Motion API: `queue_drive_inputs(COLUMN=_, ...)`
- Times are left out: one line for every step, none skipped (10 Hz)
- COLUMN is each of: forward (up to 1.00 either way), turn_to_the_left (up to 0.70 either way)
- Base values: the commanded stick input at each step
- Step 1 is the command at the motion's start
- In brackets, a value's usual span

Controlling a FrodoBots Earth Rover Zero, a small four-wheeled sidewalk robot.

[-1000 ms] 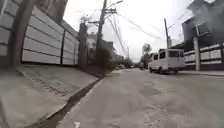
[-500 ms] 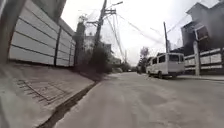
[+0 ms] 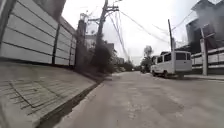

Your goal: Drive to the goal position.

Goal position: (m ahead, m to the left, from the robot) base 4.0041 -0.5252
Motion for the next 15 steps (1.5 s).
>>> queue_drive_inputs(forward=0.7, turn_to_the_left=0.0)
queue_drive_inputs(forward=0.7, turn_to_the_left=0.0)
queue_drive_inputs(forward=0.7, turn_to_the_left=0.0)
queue_drive_inputs(forward=0.7, turn_to_the_left=0.0)
queue_drive_inputs(forward=0.7, turn_to_the_left=0.0)
queue_drive_inputs(forward=0.7, turn_to_the_left=-0.01)
queue_drive_inputs(forward=0.7, turn_to_the_left=-0.16)
queue_drive_inputs(forward=0.7, turn_to_the_left=-0.33)
queue_drive_inputs(forward=0.7, turn_to_the_left=-0.31)
queue_drive_inputs(forward=0.7, turn_to_the_left=-0.28)
queue_drive_inputs(forward=0.7, turn_to_the_left=-0.26)
queue_drive_inputs(forward=0.7, turn_to_the_left=-0.22)
queue_drive_inputs(forward=0.7, turn_to_the_left=-0.09)
queue_drive_inputs(forward=0.7, turn_to_the_left=0.0)
queue_drive_inputs(forward=0.7, turn_to_the_left=0.0)
